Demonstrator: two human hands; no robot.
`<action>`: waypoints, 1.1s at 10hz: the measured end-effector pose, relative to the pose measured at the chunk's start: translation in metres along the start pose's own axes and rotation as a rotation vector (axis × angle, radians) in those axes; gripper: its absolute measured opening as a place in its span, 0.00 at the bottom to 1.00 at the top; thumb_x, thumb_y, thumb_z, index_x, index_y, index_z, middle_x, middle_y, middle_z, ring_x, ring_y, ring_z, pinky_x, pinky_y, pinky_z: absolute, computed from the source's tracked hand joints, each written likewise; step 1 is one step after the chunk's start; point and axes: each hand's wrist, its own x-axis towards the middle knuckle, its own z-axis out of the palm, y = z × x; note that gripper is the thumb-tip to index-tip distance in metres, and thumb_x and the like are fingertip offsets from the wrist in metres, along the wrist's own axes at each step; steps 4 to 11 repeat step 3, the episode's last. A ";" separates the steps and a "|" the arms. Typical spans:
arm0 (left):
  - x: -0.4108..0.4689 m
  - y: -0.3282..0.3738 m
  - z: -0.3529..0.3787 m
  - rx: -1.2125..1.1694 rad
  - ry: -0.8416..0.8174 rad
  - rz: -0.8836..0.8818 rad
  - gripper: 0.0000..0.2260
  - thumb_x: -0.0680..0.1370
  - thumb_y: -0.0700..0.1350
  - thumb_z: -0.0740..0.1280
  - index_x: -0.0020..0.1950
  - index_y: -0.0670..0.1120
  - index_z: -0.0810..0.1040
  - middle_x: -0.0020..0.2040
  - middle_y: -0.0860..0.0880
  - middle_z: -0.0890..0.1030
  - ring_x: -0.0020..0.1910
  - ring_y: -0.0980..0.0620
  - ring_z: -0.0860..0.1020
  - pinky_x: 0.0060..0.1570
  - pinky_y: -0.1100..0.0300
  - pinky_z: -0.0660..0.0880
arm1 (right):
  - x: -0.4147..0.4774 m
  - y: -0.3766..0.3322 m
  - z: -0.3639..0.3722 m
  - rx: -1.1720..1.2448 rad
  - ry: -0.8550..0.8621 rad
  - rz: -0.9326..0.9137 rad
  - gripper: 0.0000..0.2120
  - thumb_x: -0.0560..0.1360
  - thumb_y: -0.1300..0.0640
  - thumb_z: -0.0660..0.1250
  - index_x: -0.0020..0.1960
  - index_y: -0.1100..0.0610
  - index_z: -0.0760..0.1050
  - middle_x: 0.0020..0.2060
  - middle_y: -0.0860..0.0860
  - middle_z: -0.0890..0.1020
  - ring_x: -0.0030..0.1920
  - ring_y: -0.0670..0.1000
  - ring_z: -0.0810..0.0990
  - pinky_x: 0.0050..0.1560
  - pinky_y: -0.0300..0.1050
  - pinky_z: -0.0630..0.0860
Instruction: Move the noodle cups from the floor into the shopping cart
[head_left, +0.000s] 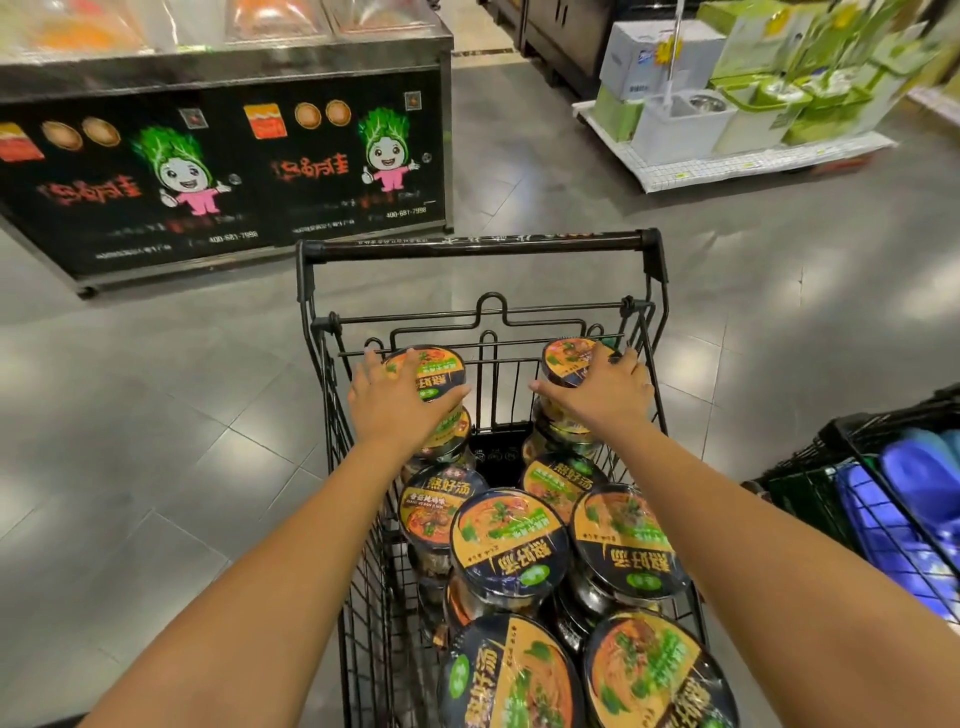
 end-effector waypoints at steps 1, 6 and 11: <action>-0.020 -0.001 -0.010 -0.028 0.006 -0.022 0.43 0.68 0.77 0.53 0.78 0.56 0.57 0.78 0.36 0.50 0.76 0.36 0.50 0.73 0.42 0.51 | -0.019 -0.002 -0.005 -0.002 -0.002 -0.033 0.55 0.64 0.23 0.62 0.78 0.55 0.51 0.75 0.65 0.54 0.75 0.66 0.53 0.72 0.61 0.55; -0.073 -0.005 -0.022 -0.018 0.044 -0.062 0.42 0.71 0.76 0.52 0.79 0.55 0.54 0.78 0.37 0.49 0.76 0.34 0.50 0.72 0.41 0.53 | -0.070 -0.013 -0.012 -0.005 0.040 -0.219 0.47 0.70 0.27 0.62 0.75 0.58 0.56 0.72 0.64 0.63 0.71 0.65 0.62 0.67 0.59 0.65; -0.073 -0.005 -0.022 -0.018 0.044 -0.062 0.42 0.71 0.76 0.52 0.79 0.55 0.54 0.78 0.37 0.49 0.76 0.34 0.50 0.72 0.41 0.53 | -0.070 -0.013 -0.012 -0.005 0.040 -0.219 0.47 0.70 0.27 0.62 0.75 0.58 0.56 0.72 0.64 0.63 0.71 0.65 0.62 0.67 0.59 0.65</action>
